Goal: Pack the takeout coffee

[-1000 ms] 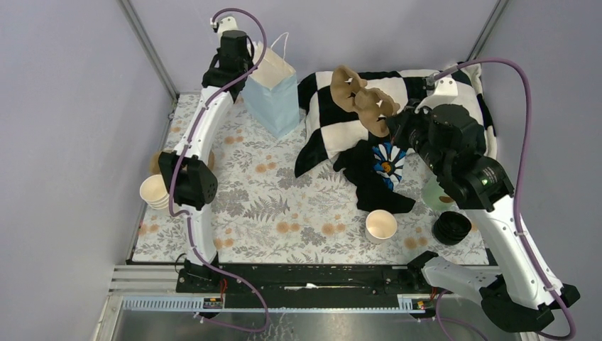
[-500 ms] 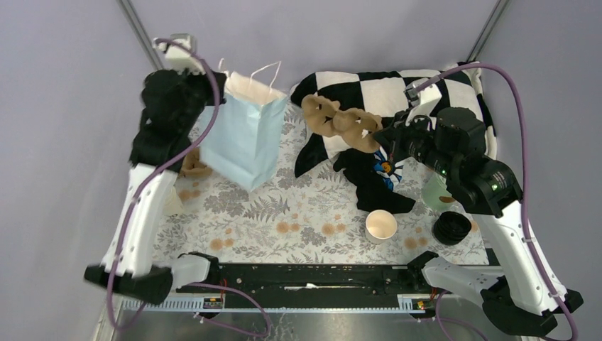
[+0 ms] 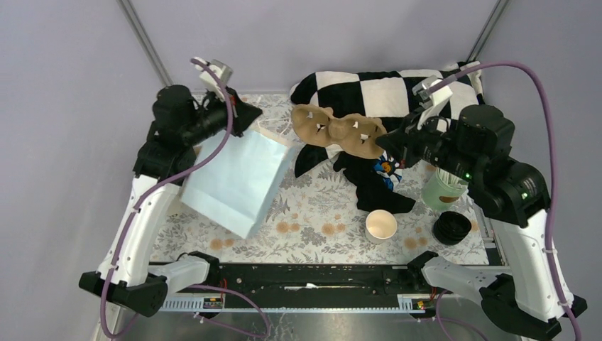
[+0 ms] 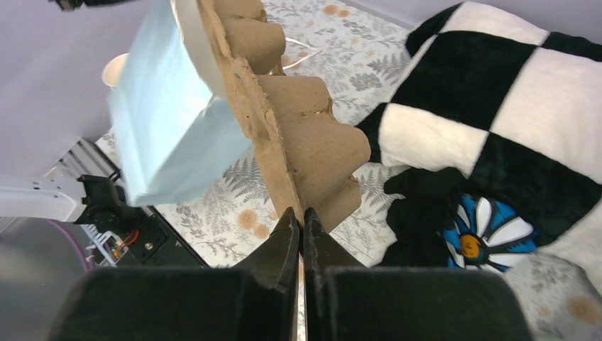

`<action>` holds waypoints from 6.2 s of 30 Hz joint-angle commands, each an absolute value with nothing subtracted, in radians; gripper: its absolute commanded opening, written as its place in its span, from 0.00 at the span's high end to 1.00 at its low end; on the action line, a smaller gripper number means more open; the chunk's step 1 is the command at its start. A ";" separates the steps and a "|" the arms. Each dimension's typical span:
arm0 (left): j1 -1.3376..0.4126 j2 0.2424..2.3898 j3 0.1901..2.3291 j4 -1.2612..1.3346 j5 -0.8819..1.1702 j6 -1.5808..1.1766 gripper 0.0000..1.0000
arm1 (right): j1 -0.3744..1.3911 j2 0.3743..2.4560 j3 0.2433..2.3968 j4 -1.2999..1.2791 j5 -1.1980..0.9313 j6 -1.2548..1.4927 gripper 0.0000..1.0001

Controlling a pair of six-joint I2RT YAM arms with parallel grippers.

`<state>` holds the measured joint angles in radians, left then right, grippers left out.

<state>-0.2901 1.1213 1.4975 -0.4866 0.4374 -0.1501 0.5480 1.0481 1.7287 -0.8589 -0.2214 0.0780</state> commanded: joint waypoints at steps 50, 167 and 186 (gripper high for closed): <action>-0.524 1.064 1.293 -1.007 0.096 -1.014 0.29 | 0.553 1.054 1.774 -0.699 -0.282 0.299 1.00; -0.989 1.101 1.315 -0.628 -0.095 -0.366 1.00 | 0.813 1.298 1.409 -0.792 -0.112 0.068 1.00; -0.989 1.044 1.196 -0.500 -0.099 -0.478 1.00 | 0.839 1.354 1.312 -0.645 -0.160 0.166 0.89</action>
<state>-0.9844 1.0767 1.2079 -0.6010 -0.0914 -0.4435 0.8211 1.3598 1.3308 -0.7330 -0.1505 0.1299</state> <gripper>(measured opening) 0.014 0.102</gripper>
